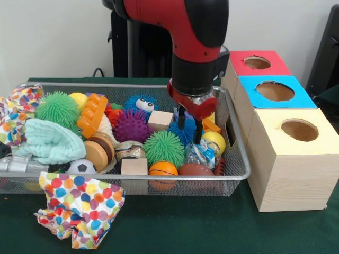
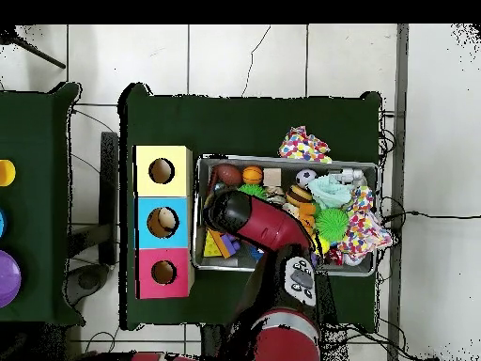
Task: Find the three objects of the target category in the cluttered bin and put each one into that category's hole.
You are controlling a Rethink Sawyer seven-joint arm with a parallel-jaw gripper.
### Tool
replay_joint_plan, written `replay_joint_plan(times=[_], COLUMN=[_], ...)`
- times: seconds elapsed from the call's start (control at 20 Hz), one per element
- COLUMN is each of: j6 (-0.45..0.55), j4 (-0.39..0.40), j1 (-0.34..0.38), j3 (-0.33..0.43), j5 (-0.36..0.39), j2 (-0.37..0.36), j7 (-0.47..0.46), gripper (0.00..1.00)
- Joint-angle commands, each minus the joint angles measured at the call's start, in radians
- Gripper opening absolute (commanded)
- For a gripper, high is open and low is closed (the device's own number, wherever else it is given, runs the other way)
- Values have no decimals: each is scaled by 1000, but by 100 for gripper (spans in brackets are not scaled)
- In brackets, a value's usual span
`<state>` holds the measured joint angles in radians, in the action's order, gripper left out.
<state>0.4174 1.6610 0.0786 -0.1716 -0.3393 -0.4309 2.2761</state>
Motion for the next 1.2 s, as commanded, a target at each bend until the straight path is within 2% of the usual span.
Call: replay_joint_plan(times=[0.05, 0.3, 0.45, 0.55, 0.7, 1.0, 1.2], j6=[-11, 46, 237, 297, 318, 341, 315], j4=[41, 31, 36, 24, 11, 1, 23], j1=[57, 84, 44, 21, 13, 39, 62], j3=[136, 156, 97, 54, 36, 22, 51], j5=[-41, -26, -23, -10, -11, -1, -11], j2=[94, 85, 44, 46, 71, 95, 103], j7=[123, 96, 154, 182, 201, 169, 141], gripper=[100, 100, 100, 100, 100, 100, 100])
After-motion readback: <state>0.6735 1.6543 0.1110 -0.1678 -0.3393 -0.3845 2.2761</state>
